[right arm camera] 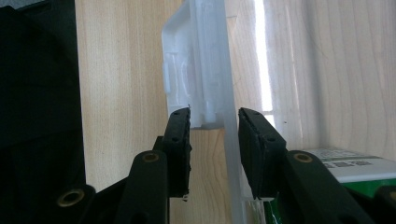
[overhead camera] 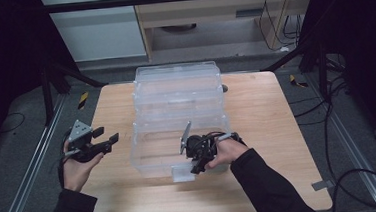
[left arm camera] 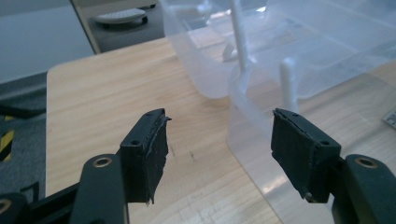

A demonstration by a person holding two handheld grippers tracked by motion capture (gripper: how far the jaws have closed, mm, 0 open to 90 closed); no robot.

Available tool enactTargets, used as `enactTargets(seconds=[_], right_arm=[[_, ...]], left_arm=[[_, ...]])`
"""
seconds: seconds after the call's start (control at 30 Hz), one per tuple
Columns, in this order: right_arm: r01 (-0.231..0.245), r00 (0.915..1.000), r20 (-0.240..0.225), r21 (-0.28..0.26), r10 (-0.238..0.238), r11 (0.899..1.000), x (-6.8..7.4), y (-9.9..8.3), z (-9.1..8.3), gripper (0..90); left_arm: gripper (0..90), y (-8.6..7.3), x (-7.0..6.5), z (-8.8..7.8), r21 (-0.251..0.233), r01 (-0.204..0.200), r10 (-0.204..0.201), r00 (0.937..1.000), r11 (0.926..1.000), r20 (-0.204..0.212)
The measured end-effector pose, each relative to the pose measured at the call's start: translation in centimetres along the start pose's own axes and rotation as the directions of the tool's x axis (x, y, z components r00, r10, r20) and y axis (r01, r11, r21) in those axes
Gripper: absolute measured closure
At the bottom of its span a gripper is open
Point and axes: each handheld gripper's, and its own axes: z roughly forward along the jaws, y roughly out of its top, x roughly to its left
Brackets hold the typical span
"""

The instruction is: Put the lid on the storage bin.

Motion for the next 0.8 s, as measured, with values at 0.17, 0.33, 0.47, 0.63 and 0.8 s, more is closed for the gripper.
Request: enactTargets(seconds=[0.17, 0.33, 0.47, 0.63, 0.8], right_arm=[[0.001, 1.0000, -0.003, 0.001, -0.001, 1.000, 0.0, 0.0, 0.0, 65.1], [-0.001, 0.9999, -0.010, 0.000, 0.001, 1.000, -0.2, 0.0, 0.0, 65.0], [0.007, 0.9999, -0.010, -0.002, -0.007, 1.000, -0.1, -0.1, 0.0, 65.1], [0.007, 0.9999, -0.013, -0.002, -0.007, 1.000, -0.2, -0.1, 0.0, 65.1], [0.005, 0.9999, -0.016, -0.002, -0.005, 1.000, -0.1, -0.1, 0.0, 65.1]], left_arm=[[35.6, 2.5, 0.0, -0.2, 0.007, -0.083, 0.082, 0.9940, 0.9965, 0.072], [35.5, 5.0, -0.2, 0.3, 0.014, -0.159, 0.155, 0.9745, 0.9872, 0.163], [35.2, 6.9, -0.6, 0.7, 0.008, -0.218, 0.212, 0.9558, 0.9759, 0.204], [35.2, 9.2, -1.0, 1.2, 0.007, -0.277, 0.267, 0.9313, 0.9607, 0.248], [35.4, 11.4, -1.6, 2.5, 0.028, -0.354, 0.333, 0.9008, 0.9349, 0.279]])
